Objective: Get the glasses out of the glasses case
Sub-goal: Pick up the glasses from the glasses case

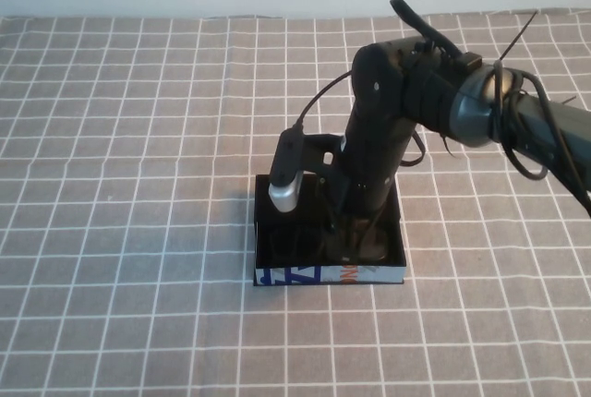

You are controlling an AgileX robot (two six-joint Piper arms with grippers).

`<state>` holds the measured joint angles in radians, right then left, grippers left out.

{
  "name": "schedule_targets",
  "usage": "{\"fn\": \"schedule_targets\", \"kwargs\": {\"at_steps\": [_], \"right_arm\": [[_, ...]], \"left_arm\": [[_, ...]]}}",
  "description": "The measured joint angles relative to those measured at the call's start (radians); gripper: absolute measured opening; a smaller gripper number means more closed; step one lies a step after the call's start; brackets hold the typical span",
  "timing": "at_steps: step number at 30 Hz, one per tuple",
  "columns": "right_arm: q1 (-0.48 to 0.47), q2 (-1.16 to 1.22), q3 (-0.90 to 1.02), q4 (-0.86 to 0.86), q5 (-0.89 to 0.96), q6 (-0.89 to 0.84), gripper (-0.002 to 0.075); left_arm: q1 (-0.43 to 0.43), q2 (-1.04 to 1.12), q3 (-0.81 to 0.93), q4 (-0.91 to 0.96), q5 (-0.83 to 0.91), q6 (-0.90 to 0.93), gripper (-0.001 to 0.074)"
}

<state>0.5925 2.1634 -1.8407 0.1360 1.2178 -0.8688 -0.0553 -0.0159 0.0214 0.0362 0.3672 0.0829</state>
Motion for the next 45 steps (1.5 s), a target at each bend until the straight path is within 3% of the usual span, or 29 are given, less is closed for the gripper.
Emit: {"fn": "schedule_targets", "kwargs": {"at_steps": [31, 34, 40, 45], "right_arm": [[0.019, 0.009, -0.015, -0.038, -0.107, 0.017, 0.0319], [0.019, 0.015, -0.016, -0.037, -0.102, 0.02, 0.0277], [0.021, 0.023, -0.012, -0.033, -0.059, 0.026, 0.0085], [0.021, 0.014, -0.012, -0.033, -0.056, 0.04, 0.0085]], "left_arm": [[0.0, 0.0, 0.0, 0.0, 0.0, 0.0, -0.0004], [0.0, 0.0, 0.0, 0.0, 0.0, 0.0, -0.0004], [0.0, 0.0, 0.0, 0.0, 0.0, 0.0, -0.0004], [0.0, 0.0, 0.0, 0.0, 0.0, 0.0, -0.0004]]}}
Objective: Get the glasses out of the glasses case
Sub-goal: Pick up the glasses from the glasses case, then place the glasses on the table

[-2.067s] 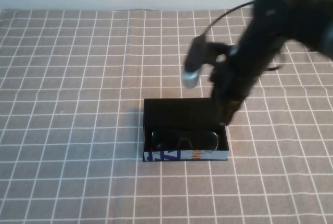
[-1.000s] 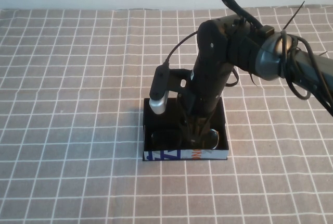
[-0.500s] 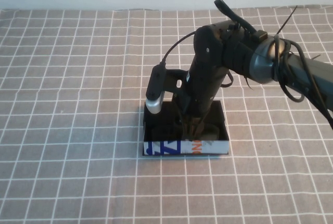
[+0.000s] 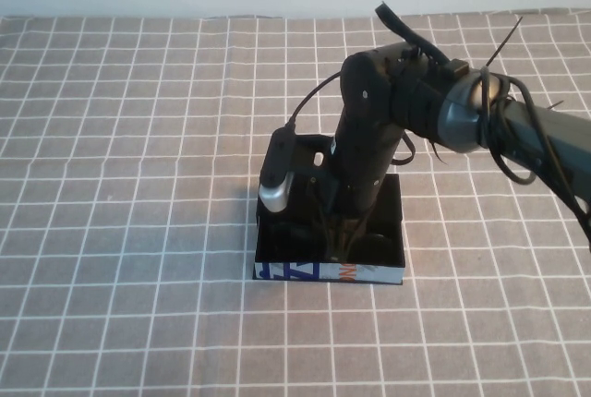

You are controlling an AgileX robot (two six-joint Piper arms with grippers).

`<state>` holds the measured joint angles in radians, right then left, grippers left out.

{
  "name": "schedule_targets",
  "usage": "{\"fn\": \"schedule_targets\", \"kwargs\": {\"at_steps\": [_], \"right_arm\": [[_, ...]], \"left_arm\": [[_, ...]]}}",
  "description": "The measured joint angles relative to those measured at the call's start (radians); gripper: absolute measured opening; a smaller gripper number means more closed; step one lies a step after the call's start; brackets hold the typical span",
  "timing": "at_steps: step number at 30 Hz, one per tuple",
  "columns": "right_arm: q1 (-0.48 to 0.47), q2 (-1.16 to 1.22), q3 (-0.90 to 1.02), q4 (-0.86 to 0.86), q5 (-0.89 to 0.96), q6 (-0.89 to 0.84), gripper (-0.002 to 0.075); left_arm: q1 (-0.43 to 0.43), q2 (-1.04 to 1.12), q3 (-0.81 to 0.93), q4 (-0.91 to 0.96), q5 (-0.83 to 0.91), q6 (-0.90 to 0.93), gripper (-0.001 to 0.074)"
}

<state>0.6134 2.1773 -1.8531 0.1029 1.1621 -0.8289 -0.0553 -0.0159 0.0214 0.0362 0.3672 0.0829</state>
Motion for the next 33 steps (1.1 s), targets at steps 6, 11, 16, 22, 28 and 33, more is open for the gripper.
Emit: {"fn": "schedule_targets", "kwargs": {"at_steps": [6, 11, 16, 22, 28, 33], "right_arm": [[-0.002, -0.006, 0.0, 0.0, 0.01, 0.037, 0.0034], [-0.04, -0.111, 0.0, -0.037, 0.052, 0.25, 0.0022], [-0.156, -0.334, 0.066, -0.055, 0.056, 0.56, 0.002], [-0.275, -0.586, 0.343, -0.103, 0.062, 0.938, 0.002], [-0.35, -0.642, 0.672, -0.083, -0.137, 1.055, 0.002], [-0.35, -0.558, 0.79, -0.053, -0.308, 1.056, 0.0101]], "left_arm": [[0.0, 0.0, 0.0, 0.0, 0.0, 0.0, -0.0004], [0.0, 0.0, 0.0, 0.0, 0.0, 0.0, -0.0005], [0.0, 0.0, 0.0, 0.0, 0.0, 0.0, -0.0004], [0.0, 0.0, 0.0, 0.0, 0.0, 0.0, -0.0004], [0.0, 0.0, 0.0, 0.0, 0.0, 0.0, -0.0004], [0.0, 0.0, 0.0, 0.0, 0.0, 0.0, -0.0004]]}}
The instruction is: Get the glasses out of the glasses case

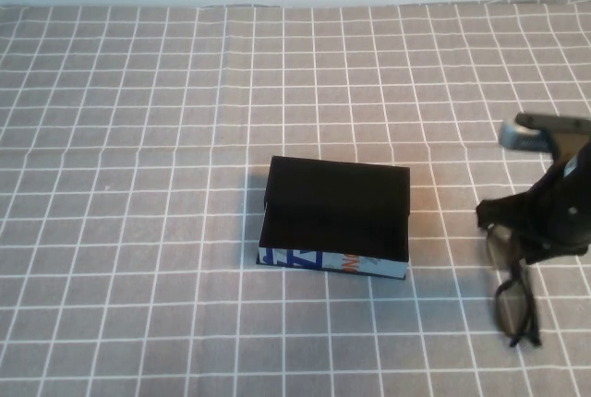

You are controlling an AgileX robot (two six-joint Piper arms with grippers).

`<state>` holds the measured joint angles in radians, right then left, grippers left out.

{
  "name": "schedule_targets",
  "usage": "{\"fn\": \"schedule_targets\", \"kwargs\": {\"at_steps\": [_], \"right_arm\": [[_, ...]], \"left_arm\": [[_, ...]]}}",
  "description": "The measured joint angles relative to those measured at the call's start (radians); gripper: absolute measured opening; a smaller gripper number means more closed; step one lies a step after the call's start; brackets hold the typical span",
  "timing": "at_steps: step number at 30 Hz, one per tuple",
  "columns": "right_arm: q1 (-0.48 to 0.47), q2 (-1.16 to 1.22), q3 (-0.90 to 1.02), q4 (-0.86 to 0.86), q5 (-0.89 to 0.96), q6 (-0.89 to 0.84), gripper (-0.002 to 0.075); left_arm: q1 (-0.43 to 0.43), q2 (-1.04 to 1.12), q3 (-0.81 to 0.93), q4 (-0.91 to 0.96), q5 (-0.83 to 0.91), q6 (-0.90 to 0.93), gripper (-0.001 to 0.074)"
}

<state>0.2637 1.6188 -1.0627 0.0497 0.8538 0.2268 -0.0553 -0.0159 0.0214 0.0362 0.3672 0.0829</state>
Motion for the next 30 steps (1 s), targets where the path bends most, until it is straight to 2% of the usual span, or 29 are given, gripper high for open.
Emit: {"fn": "schedule_targets", "kwargs": {"at_steps": [5, 8, 12, 16, 18, 22, 26, 30], "right_arm": [[0.0, 0.089, 0.004, 0.018, -0.103, -0.024, 0.0256], [0.0, 0.068, 0.007, 0.021, -0.136, -0.032, 0.0276], [0.0, -0.114, 0.044, 0.021, -0.21, -0.085, 0.0211], [0.0, -0.393, 0.139, 0.023, -0.387, -0.114, 0.006], [0.0, -0.516, 0.216, 0.019, -0.436, -0.116, 0.0018], [0.0, -0.729, 0.387, -0.014, -0.523, -0.125, -0.001], [0.0, -0.95, 0.539, -0.132, -0.678, -0.128, -0.0015], [0.0, -1.164, 0.643, -0.189, -0.709, -0.128, -0.0016]], "left_arm": [[0.0, 0.0, 0.0, 0.0, 0.0, 0.0, -0.0004], [0.0, 0.0, 0.0, 0.0, 0.0, 0.0, -0.0004], [0.0, 0.0, 0.0, 0.0, 0.0, 0.0, -0.0004], [0.0, 0.0, 0.0, 0.0, 0.0, 0.0, -0.0005], [0.0, 0.0, 0.0, 0.0, 0.0, 0.0, -0.0004], [0.0, 0.0, 0.0, 0.0, 0.0, 0.0, -0.0004], [0.0, 0.0, 0.0, 0.0, 0.0, 0.0, -0.0004], [0.0, 0.0, 0.0, 0.0, 0.0, 0.0, -0.0004]]}}
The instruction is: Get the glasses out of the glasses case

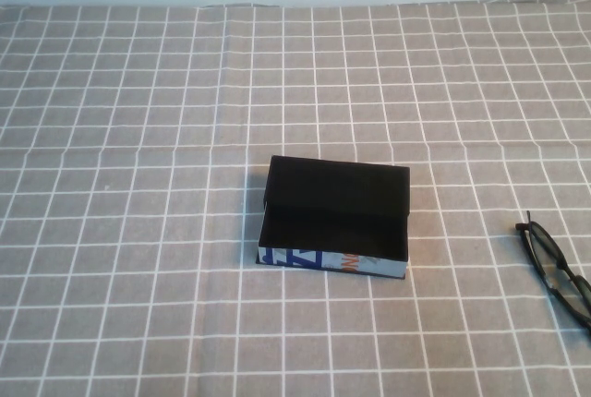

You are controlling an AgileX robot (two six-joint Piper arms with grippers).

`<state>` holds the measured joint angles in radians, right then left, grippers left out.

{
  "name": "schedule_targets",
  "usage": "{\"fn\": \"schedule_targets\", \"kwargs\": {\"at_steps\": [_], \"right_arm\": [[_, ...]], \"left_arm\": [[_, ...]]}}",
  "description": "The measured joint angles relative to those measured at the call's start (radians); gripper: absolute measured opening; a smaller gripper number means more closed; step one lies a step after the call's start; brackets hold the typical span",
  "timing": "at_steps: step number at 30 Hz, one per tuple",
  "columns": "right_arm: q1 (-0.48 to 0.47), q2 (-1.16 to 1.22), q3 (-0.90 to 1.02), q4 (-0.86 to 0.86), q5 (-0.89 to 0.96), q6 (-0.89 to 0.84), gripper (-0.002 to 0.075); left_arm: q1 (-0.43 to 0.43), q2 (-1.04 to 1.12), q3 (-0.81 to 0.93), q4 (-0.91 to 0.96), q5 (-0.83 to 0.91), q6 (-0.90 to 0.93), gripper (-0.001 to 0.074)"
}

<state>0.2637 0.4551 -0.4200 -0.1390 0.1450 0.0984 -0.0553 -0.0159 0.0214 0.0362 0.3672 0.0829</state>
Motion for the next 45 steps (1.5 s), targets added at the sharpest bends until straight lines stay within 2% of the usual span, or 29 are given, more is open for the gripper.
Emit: {"fn": "schedule_targets", "kwargs": {"at_steps": [4, 6, 13, 15, 24, 39, 45], "right_arm": [[-0.002, -0.111, 0.076, 0.016, 0.038, 0.0, -0.0016], [-0.032, -0.143, 0.111, 0.031, 0.053, 0.0, -0.0016], [-0.254, -0.17, 0.227, 0.09, -0.035, -0.011, -0.0016], [-0.291, -0.172, 0.26, 0.094, -0.056, -0.023, -0.0016], [-0.301, -0.286, 0.44, 0.161, -0.085, -0.03, -0.0017], [-0.301, -0.413, 0.449, 0.173, 0.147, -0.03, -0.0018], [-0.301, -0.415, 0.449, 0.18, 0.164, -0.03, -0.0018]], "left_arm": [[0.0, 0.0, 0.0, 0.0, 0.0, 0.0, -0.0004], [0.0, 0.0, 0.0, 0.0, 0.0, 0.0, -0.0004], [0.0, 0.0, 0.0, 0.0, 0.0, 0.0, -0.0004], [0.0, 0.0, 0.0, 0.0, 0.0, 0.0, -0.0004], [0.0, 0.0, 0.0, 0.0, 0.0, 0.0, -0.0004], [0.0, 0.0, 0.0, 0.0, 0.0, 0.0, -0.0005], [0.0, 0.0, 0.0, 0.0, 0.0, 0.0, -0.0004]]}}
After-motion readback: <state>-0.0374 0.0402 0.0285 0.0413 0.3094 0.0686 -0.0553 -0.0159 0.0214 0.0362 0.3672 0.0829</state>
